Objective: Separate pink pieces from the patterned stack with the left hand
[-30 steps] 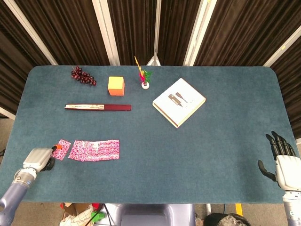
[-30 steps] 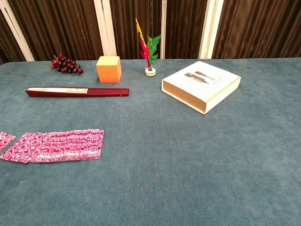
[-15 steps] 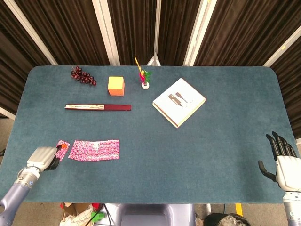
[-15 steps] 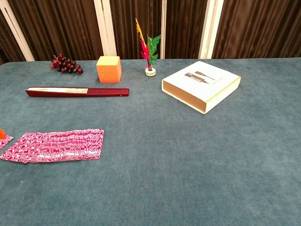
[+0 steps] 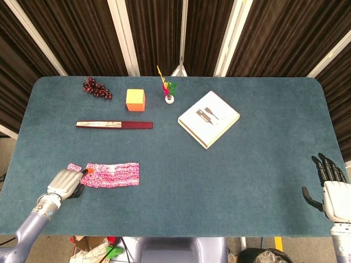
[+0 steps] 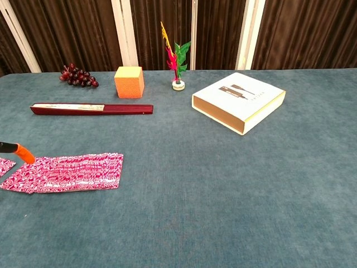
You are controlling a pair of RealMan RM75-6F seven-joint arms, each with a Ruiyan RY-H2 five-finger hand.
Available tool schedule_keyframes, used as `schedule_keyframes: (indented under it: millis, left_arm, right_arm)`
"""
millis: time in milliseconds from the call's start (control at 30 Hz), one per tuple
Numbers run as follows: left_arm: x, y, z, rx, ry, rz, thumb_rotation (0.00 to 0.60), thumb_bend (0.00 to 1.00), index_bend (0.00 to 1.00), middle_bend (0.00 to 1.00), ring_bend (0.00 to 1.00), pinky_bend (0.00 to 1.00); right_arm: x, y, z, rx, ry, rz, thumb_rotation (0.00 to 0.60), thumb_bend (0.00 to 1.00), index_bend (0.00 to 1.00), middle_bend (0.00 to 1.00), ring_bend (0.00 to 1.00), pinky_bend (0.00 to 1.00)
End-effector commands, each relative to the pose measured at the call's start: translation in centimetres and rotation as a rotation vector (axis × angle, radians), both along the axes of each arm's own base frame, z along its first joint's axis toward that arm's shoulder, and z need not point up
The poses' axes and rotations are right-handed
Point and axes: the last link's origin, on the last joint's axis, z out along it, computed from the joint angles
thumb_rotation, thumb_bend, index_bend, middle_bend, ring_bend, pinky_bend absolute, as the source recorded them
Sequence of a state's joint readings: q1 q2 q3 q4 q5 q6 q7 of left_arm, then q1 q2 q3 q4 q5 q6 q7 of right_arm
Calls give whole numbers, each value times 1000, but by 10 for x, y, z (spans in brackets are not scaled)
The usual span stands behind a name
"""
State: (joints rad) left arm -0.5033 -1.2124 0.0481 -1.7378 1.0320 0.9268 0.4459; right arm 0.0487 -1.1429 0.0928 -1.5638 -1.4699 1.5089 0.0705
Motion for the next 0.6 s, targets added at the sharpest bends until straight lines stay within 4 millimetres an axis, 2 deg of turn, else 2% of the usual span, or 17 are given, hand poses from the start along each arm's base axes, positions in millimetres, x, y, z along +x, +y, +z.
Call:
schedule_keyframes:
  millis: [33, 600]
  left_arm:
    - [2, 1, -4, -5, 10, 2, 600, 768, 211, 868, 724, 761]
    - [-1, 0, -11, -6, 52, 21, 600, 768, 212, 871, 727, 761]
  right_arm:
    - [0, 0, 0, -1, 0, 0, 600, 389, 81, 53, 85, 165]
    - [7, -4, 0, -1, -4, 3, 600, 388, 81, 53, 85, 165]
